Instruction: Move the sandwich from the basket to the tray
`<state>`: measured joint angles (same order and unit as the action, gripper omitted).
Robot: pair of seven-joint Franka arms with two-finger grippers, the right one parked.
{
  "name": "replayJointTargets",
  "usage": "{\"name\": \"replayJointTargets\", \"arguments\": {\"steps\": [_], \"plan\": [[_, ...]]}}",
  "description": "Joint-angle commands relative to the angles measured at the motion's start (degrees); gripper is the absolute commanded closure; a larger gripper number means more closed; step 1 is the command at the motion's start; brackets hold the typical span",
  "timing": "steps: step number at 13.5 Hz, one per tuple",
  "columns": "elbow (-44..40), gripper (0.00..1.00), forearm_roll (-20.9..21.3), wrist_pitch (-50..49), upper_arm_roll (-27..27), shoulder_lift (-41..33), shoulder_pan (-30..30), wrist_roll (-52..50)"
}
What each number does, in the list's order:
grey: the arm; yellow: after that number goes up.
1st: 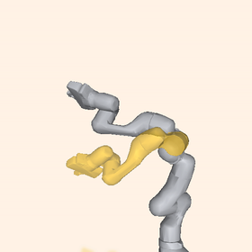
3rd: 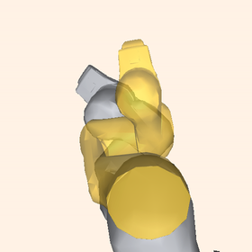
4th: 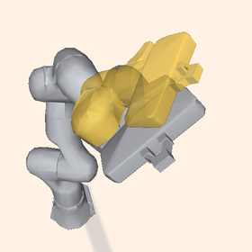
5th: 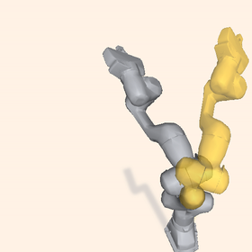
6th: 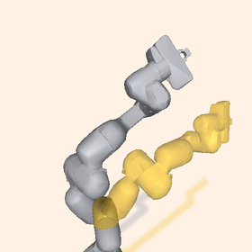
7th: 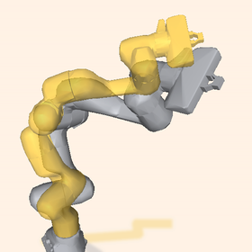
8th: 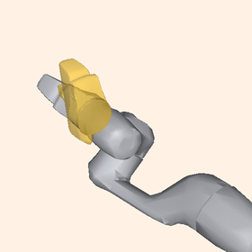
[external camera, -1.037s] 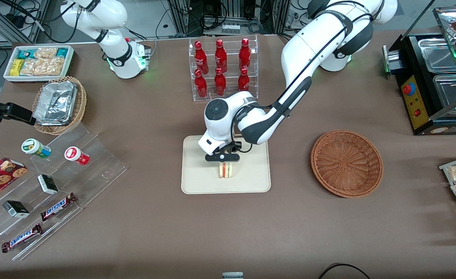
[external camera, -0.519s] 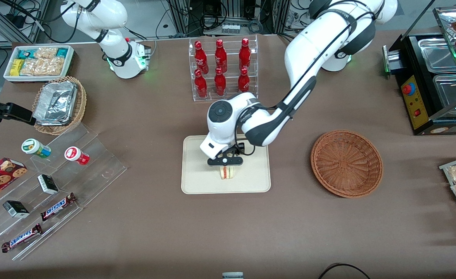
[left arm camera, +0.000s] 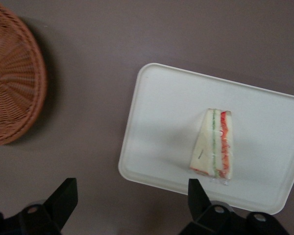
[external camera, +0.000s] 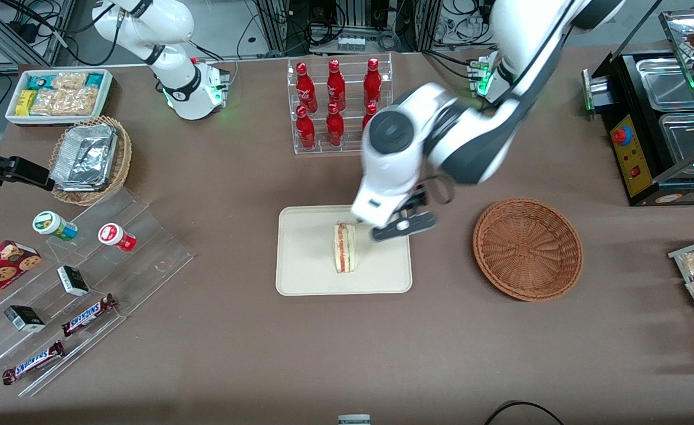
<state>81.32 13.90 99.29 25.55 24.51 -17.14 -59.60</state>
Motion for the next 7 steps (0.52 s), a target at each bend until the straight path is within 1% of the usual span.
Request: {"name": "replayJointTargets", "arguments": {"steps": [1,2,4,6,7], "plan": [[13.7,0.01,-3.6,-0.2,-0.1,-15.6,7.5,0.9],[14.6,0.01,-5.0,-2.0,-0.2,-19.0,9.8,3.8],[14.0,0.01,-5.8,-8.0,-0.2,-21.8,15.2,13.9],[13.7,0.01,-10.7,-11.5,-0.2,-24.6,21.4,24.5],[13.6,0.01,-11.1,-12.4,-0.2,-25.6,23.9,28.0]]}}
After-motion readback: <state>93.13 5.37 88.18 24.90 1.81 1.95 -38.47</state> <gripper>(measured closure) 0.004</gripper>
